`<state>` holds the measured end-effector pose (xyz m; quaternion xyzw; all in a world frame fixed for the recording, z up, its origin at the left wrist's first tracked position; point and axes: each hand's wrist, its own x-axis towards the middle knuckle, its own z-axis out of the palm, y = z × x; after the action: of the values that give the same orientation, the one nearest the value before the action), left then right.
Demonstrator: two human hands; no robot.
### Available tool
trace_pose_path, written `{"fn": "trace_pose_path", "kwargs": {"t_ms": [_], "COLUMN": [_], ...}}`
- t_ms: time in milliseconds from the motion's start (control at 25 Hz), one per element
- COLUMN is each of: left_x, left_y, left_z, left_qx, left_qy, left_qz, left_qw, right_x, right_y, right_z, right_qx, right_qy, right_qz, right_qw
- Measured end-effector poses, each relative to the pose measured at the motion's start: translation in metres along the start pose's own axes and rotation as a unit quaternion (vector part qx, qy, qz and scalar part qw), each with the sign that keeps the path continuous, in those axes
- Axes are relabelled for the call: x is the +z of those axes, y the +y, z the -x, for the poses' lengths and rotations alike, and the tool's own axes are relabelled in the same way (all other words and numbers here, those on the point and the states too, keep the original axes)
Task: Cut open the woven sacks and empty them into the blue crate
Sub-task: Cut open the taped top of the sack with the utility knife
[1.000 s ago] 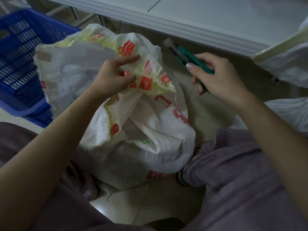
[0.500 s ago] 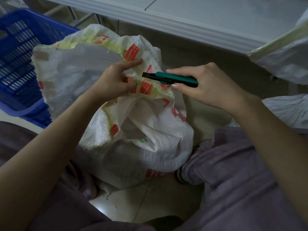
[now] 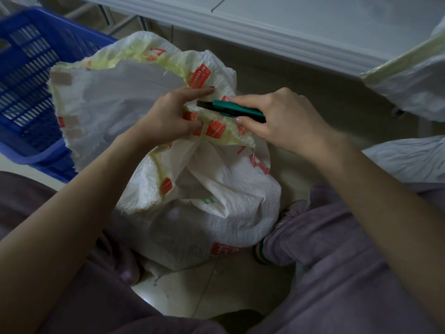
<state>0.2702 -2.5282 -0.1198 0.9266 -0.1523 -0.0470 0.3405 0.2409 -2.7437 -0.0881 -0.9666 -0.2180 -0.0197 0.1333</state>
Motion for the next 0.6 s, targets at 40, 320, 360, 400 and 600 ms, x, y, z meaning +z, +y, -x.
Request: {"fn": "trace_pose_path", "kwargs": {"t_ms": [40,320,360,400,600], "left_x": [0.000,0.000,0.000,0.000,0.003], "left_y": [0.000,-0.002,-0.001,0.000,0.000], "left_z": [0.000,-0.001,-0.001,-0.001,-0.001], "left_qx": [-0.001,-0.024,-0.027,-0.031,-0.030], "left_qy": [-0.001,0.008,0.009,0.009,0.002], "left_qz": [-0.002,-0.003,-0.002,0.000,-0.010], "left_qw": [1.000,1.000,1.000,0.999,1.000], "right_x": [-0.001,-0.008,-0.010,-0.013,-0.026], "right_y": [0.000,0.003,0.003,0.003,0.004], "right_z": [0.000,0.004,0.004,0.006,0.018], "right_qx": [0.003,0.029,0.030,0.032,0.052], "right_qy": [-0.003,-0.065,-0.063,-0.063,-0.082], "right_qz": [0.009,0.030,0.026,0.032,0.078], "right_qw": [1.000,0.997,0.997,0.997,0.992]}}
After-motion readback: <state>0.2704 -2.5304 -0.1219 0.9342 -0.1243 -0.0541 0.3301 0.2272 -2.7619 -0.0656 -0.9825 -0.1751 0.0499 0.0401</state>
